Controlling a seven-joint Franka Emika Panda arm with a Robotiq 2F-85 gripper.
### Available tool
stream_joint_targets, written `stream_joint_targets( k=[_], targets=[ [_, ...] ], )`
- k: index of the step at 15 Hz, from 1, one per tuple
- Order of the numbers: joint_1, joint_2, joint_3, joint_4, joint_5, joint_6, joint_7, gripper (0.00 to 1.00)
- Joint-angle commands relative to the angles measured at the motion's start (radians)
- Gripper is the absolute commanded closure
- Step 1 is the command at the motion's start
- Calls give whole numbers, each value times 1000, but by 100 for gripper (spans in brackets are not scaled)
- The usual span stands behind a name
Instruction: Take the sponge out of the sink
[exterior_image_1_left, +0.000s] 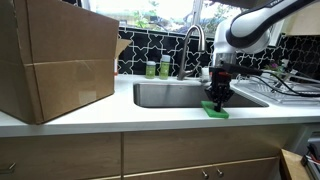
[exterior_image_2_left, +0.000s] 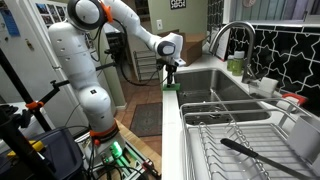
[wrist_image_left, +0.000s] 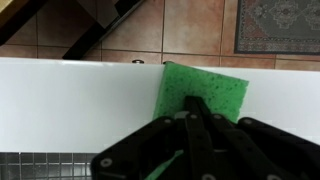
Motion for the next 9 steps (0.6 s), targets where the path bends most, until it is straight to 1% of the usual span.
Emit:
stream_joint_targets(
  k=[1, 3, 6, 9],
  targets=[
    [14, 44, 2, 27, 11, -2, -8, 94],
    [14, 45, 0, 25, -12, 0, 5, 94],
    [10, 30, -5, 13, -29, -29, 3, 95],
    [1, 0, -14, -15, -75, -54, 14, 94]
  ],
)
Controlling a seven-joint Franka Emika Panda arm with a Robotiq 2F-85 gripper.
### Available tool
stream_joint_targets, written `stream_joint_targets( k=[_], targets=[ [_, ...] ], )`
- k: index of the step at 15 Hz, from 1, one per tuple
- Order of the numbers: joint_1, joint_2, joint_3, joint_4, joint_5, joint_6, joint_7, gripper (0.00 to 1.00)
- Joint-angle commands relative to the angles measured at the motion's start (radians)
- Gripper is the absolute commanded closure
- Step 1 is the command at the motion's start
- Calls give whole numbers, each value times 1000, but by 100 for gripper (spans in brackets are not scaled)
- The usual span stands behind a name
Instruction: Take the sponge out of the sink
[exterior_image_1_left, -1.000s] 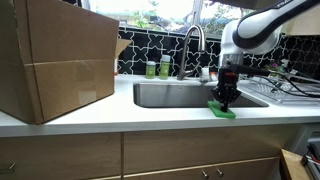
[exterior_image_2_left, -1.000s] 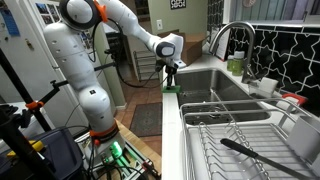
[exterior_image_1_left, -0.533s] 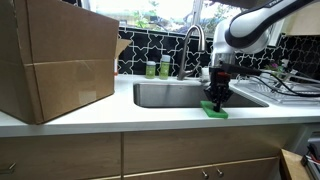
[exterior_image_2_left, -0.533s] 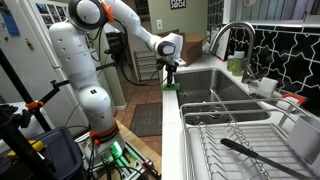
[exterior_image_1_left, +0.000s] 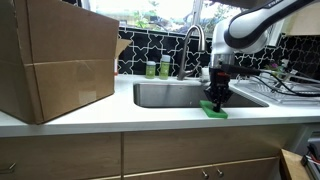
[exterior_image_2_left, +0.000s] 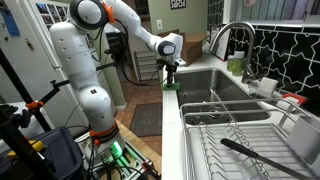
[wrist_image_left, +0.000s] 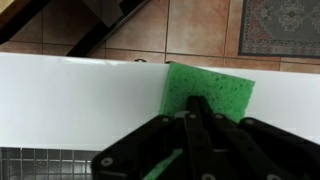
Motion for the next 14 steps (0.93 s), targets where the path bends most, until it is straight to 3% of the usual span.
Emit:
stream_joint_targets(
  k=[1, 14],
  targets=[
    [-11, -28, -18, -42, -69, -51, 19, 95],
    [-87, -93, -72, -140, -272, -166, 85, 95]
  ],
)
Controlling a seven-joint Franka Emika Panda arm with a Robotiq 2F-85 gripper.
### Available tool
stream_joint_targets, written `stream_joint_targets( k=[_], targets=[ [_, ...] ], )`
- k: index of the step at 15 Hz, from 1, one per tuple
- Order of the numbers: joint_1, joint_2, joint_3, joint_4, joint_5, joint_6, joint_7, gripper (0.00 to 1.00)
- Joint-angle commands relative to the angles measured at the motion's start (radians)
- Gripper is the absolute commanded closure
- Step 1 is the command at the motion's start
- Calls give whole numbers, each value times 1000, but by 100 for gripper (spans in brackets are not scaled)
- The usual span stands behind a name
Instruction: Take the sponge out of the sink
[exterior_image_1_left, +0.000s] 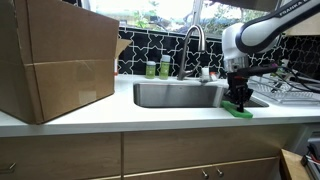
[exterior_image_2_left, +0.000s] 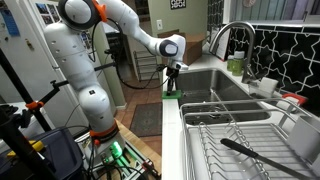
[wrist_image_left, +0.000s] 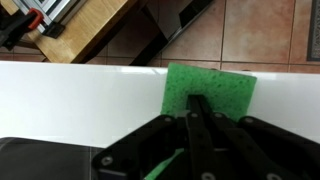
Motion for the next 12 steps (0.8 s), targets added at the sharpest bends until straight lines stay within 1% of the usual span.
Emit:
stream_joint_targets(
  k=[1, 6, 12],
  targets=[
    [-29, -34, -18, -77, -64, -17, 33, 94],
    [-73, -59, -47, -118, -101, -5, 25, 95],
    [-125, -93, -76, -161, -160, -40, 26, 95]
  ],
)
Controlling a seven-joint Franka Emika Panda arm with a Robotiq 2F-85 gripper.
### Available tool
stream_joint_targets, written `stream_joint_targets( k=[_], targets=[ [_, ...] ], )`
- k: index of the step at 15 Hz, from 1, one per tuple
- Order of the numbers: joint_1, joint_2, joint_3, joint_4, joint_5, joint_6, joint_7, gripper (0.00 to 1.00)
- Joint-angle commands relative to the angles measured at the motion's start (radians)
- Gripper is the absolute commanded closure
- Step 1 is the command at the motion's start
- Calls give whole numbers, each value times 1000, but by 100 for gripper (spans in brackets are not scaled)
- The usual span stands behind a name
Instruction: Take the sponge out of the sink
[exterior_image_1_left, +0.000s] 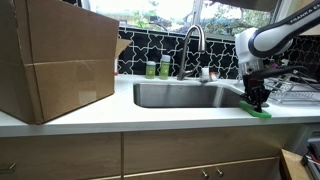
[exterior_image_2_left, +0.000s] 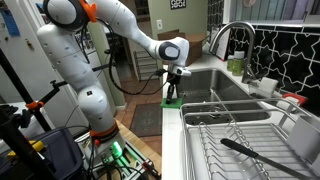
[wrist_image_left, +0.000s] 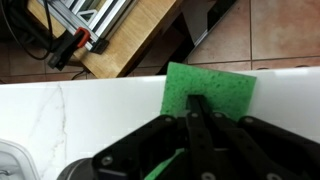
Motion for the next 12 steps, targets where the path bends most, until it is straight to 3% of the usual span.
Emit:
stream_joint_targets(
  k=[1, 6, 12],
  targets=[
    [-37, -22, -21, -72, -68, -6, 15, 95],
    [-56, -29, -29, -82, -61, 5, 14, 95],
    [-16, -1, -8, -52, 47, 29, 0, 94]
  ],
)
